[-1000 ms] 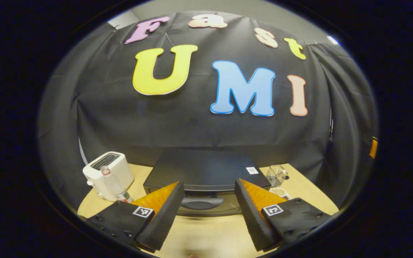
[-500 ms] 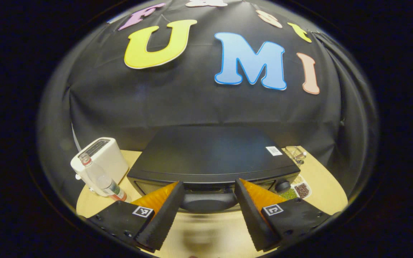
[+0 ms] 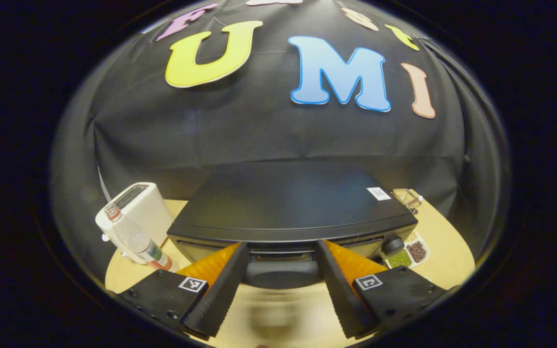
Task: Open the electric oven with the left hand, put the food in, and close the electric oven.
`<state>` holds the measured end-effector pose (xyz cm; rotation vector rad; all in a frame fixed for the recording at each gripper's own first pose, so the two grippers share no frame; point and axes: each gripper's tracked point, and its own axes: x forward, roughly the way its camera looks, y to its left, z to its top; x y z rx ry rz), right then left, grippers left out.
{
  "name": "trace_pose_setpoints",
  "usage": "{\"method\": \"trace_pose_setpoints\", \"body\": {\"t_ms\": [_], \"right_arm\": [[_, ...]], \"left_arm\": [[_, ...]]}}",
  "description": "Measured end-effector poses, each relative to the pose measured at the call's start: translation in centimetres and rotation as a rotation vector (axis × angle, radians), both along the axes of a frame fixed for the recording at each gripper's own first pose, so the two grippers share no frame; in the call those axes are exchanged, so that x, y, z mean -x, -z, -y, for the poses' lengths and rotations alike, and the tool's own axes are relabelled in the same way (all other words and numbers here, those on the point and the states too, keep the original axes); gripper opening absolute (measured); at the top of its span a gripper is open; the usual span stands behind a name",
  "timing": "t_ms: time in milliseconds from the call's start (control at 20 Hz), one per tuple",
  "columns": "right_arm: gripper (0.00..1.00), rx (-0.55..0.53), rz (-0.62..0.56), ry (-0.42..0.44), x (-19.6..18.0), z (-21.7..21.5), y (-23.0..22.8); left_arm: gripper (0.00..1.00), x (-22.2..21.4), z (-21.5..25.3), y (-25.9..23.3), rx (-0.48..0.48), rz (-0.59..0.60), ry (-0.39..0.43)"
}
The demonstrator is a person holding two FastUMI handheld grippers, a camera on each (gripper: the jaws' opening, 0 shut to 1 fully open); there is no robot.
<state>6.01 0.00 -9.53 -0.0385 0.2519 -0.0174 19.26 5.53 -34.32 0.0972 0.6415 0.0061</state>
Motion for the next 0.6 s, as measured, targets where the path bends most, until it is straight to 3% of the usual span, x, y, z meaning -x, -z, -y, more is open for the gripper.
{"method": "trace_pose_setpoints", "body": {"t_ms": [600], "right_arm": [[0.98,-0.022,-0.025,-0.022,1.1,-1.0,0.8]], "left_arm": [[0.98,6.6,0.1,1.6,0.036,-0.046,-0.007]]}}
